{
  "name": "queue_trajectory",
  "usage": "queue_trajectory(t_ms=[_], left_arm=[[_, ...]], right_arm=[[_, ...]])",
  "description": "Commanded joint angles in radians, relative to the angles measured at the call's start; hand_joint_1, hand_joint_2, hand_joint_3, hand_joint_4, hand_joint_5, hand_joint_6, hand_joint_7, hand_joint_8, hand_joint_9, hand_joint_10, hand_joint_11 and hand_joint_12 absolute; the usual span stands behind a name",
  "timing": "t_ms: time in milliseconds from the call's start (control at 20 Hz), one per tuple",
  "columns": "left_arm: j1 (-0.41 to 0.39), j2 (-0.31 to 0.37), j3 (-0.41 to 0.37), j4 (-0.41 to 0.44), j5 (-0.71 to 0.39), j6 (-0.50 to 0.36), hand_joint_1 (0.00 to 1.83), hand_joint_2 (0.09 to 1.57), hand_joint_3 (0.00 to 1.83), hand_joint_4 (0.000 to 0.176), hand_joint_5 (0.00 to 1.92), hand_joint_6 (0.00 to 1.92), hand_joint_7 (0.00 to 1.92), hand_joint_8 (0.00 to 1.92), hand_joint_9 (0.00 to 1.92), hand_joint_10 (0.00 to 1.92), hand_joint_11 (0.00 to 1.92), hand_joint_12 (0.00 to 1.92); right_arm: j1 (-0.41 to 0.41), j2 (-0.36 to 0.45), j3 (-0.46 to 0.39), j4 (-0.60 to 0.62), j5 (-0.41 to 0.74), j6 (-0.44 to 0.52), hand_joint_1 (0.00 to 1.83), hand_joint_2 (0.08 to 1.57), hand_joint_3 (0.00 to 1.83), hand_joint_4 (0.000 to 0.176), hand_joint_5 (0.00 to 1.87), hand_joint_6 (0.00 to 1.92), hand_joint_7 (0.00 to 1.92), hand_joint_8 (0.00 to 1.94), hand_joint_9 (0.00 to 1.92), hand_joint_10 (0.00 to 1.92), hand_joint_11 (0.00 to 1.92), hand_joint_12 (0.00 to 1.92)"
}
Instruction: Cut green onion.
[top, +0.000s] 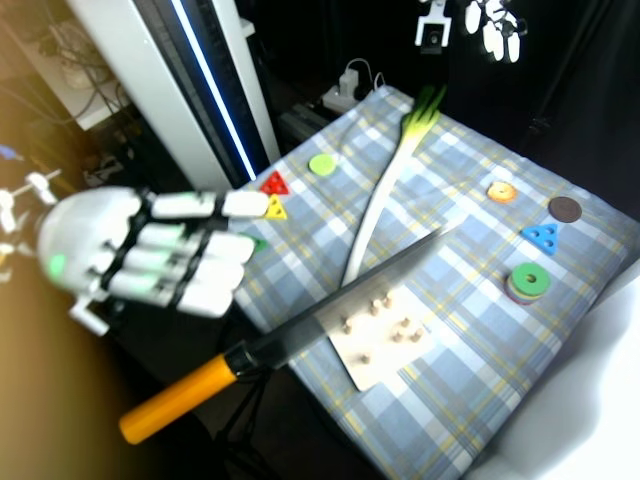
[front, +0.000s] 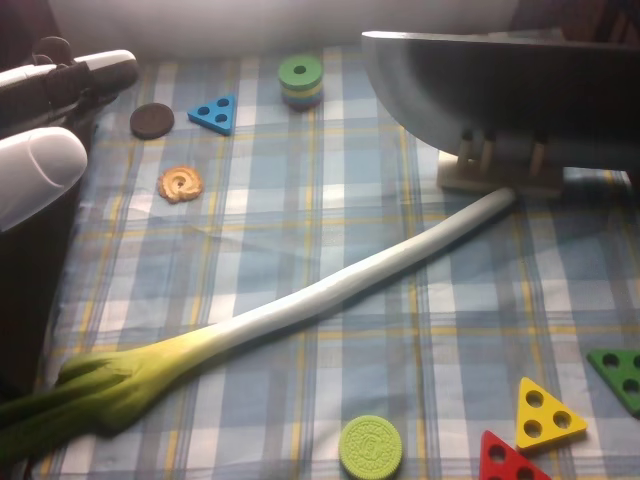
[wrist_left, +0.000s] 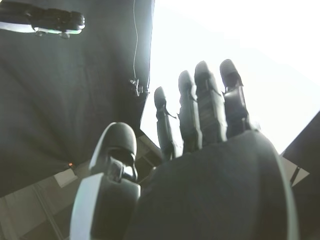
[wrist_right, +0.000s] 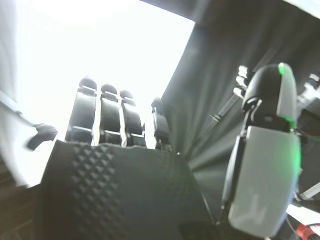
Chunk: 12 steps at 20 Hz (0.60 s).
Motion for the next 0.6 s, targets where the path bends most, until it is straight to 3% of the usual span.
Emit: queue_trajectory(t_ms=[0, 100, 200, 400, 550], left_arm=[[-0.012, -0.004, 0.005, -0.004, -0.116, -0.010, 0.20, 1.36, 0.00, 0.153, 0.47, 0.01, 0.36, 0.00, 0.33, 0.00, 0.00, 0.58], [-0.012, -0.006, 0.004, -0.005, -0.112, -0.010, 0.22, 1.35, 0.00, 0.152, 0.49, 0.00, 0.37, 0.00, 0.34, 0.00, 0.00, 0.67], [-0.012, -0.006, 0.004, -0.006, -0.110, -0.010, 0.21, 1.35, 0.00, 0.162, 0.48, 0.00, 0.37, 0.00, 0.36, 0.01, 0.00, 0.71], [-0.012, -0.010, 0.002, -0.006, -0.110, -0.010, 0.25, 1.35, 0.00, 0.166, 0.48, 0.00, 0.36, 0.00, 0.33, 0.00, 0.00, 0.59], [-0.012, -0.011, 0.002, -0.006, -0.104, -0.011, 0.25, 1.36, 0.00, 0.171, 0.46, 0.00, 0.36, 0.00, 0.33, 0.00, 0.00, 0.51]], right_arm=[[0.012, 0.012, 0.016, 0.040, 0.088, 0.001, 0.89, 0.82, 0.00, 0.176, 0.00, 0.00, 0.00, 0.00, 0.00, 0.00, 0.00, 0.00], [0.018, 0.019, 0.038, 0.071, 0.043, 0.001, 1.00, 0.83, 0.00, 0.176, 0.00, 0.00, 0.00, 0.00, 0.00, 0.00, 0.00, 0.00], [0.038, 0.023, 0.062, 0.079, -0.018, 0.001, 0.97, 0.87, 0.01, 0.176, 0.00, 0.00, 0.00, 0.00, 0.00, 0.00, 0.00, 0.00], [0.126, 0.017, 0.101, 0.069, -0.204, -0.073, 0.92, 0.84, 0.00, 0.176, 0.00, 0.00, 0.00, 0.00, 0.00, 0.00, 0.00, 0.00], [0.191, -0.007, 0.137, 0.063, -0.307, -0.113, 1.10, 0.86, 0.00, 0.176, 0.00, 0.00, 0.00, 0.00, 0.00, 0.00, 0.00, 0.00]])
